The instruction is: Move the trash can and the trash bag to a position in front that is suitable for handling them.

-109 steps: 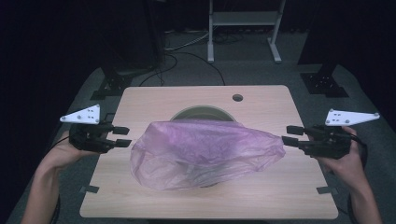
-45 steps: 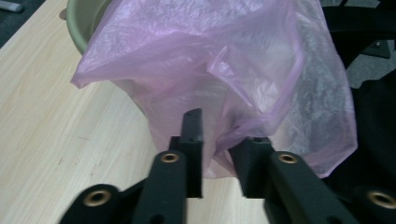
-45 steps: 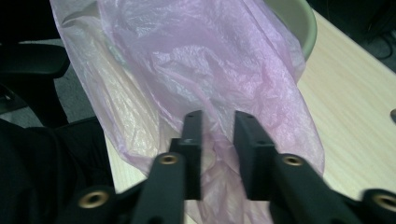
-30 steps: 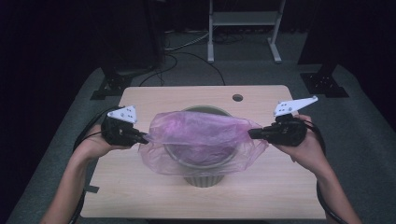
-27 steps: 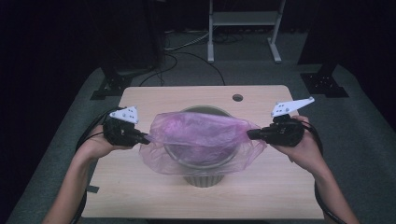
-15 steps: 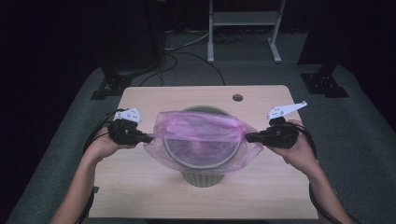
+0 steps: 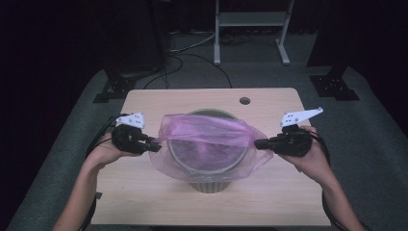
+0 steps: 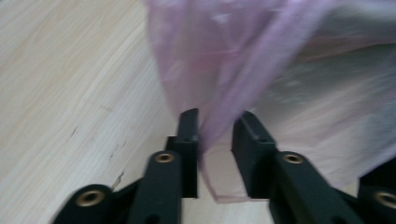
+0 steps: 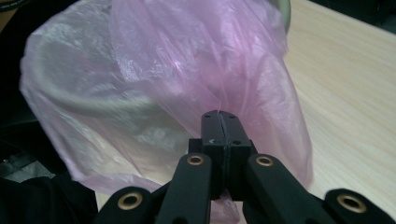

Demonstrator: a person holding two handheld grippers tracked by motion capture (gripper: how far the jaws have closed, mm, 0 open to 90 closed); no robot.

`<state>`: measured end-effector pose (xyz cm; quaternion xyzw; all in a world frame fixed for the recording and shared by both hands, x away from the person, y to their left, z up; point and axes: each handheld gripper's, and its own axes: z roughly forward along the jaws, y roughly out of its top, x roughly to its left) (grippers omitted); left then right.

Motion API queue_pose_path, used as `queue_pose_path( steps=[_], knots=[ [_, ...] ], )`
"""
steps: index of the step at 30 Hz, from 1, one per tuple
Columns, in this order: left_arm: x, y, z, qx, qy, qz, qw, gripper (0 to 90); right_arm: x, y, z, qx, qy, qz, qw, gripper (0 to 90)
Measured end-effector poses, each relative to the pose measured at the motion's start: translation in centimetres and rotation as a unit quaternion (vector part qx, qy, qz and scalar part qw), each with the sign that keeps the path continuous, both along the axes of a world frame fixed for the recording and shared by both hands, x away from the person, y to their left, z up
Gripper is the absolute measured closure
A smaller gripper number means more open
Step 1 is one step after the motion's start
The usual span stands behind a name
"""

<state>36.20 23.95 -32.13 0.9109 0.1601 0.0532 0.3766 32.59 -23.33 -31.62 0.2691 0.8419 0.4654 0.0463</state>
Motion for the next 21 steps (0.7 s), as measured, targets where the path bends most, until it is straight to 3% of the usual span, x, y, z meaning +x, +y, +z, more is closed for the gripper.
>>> queue_pose_path(
  steps=[1,5,10,13,14,15,19,21],
  knots=[
    [-0.6,-0.2,0.8,0.001,-0.012,-0.006,0.9999,62.4,-0.2,0.1,0.6,0.001,-0.006,0.004,1.0000,90.0],
    [-1.1,-0.6,1.8,0.010,-0.027,-0.008,0.9996,59.2,-0.7,0.7,1.8,0.001,-0.020,0.018,0.9996,90.0],
    [-1.1,-0.8,3.1,-0.001,-0.041,-0.004,0.9991,72.4,-1.0,1.0,3.1,0.002,-0.036,0.017,0.9992,90.0],
    [-0.6,-0.9,3.7,-0.007,-0.048,0.011,0.9988,84.3,-0.3,0.9,4.3,0.012,-0.050,-0.004,0.9987,90.0],
    [-0.4,-1.0,3.9,-0.011,-0.050,0.016,0.9986,84.3,-0.3,0.9,4.3,0.012,-0.050,-0.004,0.9987,90.0],
    [0.1,-1.3,4.2,-0.019,-0.052,0.024,0.9982,87.3,0.4,0.9,4.6,0.020,-0.051,-0.022,0.9983,90.0],
    [1.0,-1.7,4.4,-0.026,-0.049,0.035,0.9979,88.1,1.4,0.8,4.7,0.029,-0.049,-0.047,0.9973,90.0],
    [1.8,-2.1,4.3,-0.017,-0.046,0.047,0.9977,88.3,2.2,1.0,4.4,0.028,-0.041,-0.067,0.9965,90.0]
  ],
)
